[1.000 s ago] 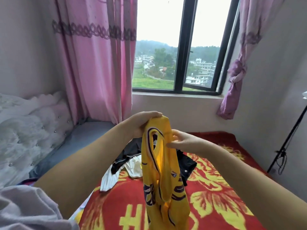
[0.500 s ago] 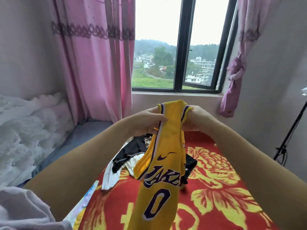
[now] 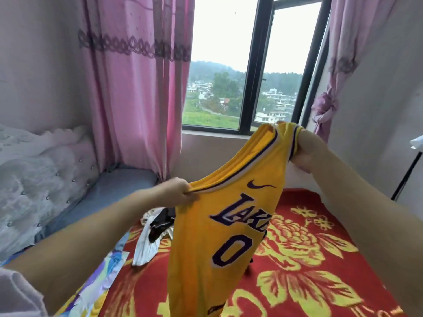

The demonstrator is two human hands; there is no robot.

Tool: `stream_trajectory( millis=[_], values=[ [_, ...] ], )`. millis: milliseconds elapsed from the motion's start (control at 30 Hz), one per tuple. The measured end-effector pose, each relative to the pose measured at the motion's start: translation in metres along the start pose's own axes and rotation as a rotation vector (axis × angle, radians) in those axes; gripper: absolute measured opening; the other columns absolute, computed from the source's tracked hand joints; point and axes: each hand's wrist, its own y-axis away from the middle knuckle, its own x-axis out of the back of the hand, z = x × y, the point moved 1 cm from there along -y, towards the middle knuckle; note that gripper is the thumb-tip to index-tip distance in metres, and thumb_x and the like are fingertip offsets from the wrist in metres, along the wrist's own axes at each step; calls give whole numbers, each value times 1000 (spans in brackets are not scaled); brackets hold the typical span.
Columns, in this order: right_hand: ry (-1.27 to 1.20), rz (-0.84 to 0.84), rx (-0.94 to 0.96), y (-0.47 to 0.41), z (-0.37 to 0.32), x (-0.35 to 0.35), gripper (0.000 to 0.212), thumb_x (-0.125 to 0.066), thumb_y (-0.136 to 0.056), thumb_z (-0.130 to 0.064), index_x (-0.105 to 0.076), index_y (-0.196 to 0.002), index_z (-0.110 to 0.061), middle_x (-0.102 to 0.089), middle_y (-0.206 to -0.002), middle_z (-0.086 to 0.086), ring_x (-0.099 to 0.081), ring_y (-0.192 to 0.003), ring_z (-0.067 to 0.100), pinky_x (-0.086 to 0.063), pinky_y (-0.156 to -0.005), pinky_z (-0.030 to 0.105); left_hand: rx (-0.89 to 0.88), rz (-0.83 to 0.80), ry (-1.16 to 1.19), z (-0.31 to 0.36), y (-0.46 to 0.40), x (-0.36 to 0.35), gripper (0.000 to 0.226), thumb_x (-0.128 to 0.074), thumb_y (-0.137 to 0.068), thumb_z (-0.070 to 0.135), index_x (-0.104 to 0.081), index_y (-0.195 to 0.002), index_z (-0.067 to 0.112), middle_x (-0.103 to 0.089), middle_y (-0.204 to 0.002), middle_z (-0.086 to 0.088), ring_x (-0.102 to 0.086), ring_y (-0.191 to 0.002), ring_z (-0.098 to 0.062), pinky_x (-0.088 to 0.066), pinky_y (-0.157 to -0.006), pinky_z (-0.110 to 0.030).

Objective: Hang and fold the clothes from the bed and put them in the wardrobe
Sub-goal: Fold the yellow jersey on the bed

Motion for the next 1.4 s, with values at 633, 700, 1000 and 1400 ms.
stream_trajectory(
  millis=[633,700,1000,1400],
  values=[
    [1743,-488,494,34,124,0,96,-55,-92,-47,20,-149,-29,-70,-92,7,-66,-80,21,-53,-71,30,299,334,1318,55,-31,84,19,-53,-97,12,-58,-79,9,-55,-62,-3,-56,-42,-10,-54,-54,-26],
    [2044,-610,362,39,144,25,88,-45,-89,-65,4,-153,-30,-69,-95,7,-64,-89,26,-47,-83,35,389,331,1302,36,-27,88,24,-49,-98,14,-56,-76,11,-54,-54,-2,-54,-38,-11,-55,-49,-27],
    [2126,-479,615,23,69,14,43,-43,-92,-61,-63,-99,-23,-68,-88,-2,-62,-77,17,-47,-63,26,527,54,455,-19,-7,69,109,-83,-71,27,-11,-152,16,-35,-148,-18,-46,-126,-33,-47,-98,-43],
    [2232,-213,220,9,45,-18,9,-57,-87,-28,-59,-89,-19,-56,-83,-3,-53,-81,19,-34,-78,36,203,630,82,6,-8,67,33,-46,-94,18,-49,-61,13,-52,-82,-9,-49,-72,-21,-33,-56,-27]
  ],
)
